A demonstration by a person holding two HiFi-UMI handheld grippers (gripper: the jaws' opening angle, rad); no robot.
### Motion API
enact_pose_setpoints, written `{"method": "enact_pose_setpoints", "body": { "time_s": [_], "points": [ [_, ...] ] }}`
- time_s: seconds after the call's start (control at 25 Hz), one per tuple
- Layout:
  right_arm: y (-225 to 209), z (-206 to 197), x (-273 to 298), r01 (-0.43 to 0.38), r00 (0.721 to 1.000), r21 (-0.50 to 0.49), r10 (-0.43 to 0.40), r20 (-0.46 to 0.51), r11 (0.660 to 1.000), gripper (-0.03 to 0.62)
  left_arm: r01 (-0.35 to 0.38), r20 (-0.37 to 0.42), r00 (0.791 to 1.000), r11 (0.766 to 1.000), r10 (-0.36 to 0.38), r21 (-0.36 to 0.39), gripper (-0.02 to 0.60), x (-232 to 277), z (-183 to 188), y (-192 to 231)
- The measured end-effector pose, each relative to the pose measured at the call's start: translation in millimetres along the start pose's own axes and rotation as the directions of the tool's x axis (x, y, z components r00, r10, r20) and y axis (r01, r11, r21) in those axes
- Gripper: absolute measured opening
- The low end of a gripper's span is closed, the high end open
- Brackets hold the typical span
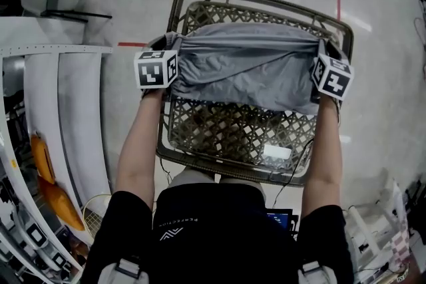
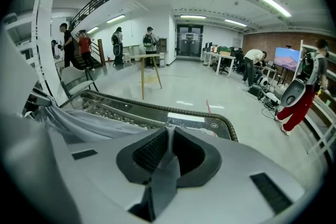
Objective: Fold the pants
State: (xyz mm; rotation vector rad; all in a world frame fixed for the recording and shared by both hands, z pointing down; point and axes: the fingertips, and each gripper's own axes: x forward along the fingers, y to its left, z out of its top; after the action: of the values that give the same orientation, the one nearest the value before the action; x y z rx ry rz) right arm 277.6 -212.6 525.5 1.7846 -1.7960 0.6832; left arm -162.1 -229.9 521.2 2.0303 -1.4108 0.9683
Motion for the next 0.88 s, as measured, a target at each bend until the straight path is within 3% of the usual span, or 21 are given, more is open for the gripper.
{"method": "enact_pose_setpoints", "body": {
  "time_s": [0.08,0.24,0.44,0.68,0.88],
  "points": [
    [-1.5,1.8,0.4,0.000,1.000,0.010,0.000,0.005,1.000,0.044,0.009,0.014,1.000,1.000,-0.009,0.003,0.135,4.0,0.3,1.2],
    [-4.3,-2.6,1.3,-0.004,1.000,0.022,0.004,-0.016,1.000,0.044,0.018,-0.038,0.999,1.000,-0.019,-0.004,0.144,-7.3,1.4,-1.7],
    [-8.2,-15.4,2.1,0.006,0.998,0.027,-0.004,-0.056,1.000,0.046,0.046,-0.053,0.997,0.999,-0.047,-0.025,0.194,-8.9,-7.1,3.8],
    [-21.2,-16.2,-1.3,0.070,0.996,0.024,-0.069,-0.049,0.997,0.099,0.065,-0.062,0.996,0.997,-0.068,-0.039,0.207,-11.3,-13.2,7.7],
    [-26.7,-25.3,-12.9,0.095,0.995,0.063,-0.093,-0.045,0.993,0.101,0.081,-0.054,0.995,0.995,-0.084,-0.053,0.229,-17.3,-15.2,10.4]
  ]
}}
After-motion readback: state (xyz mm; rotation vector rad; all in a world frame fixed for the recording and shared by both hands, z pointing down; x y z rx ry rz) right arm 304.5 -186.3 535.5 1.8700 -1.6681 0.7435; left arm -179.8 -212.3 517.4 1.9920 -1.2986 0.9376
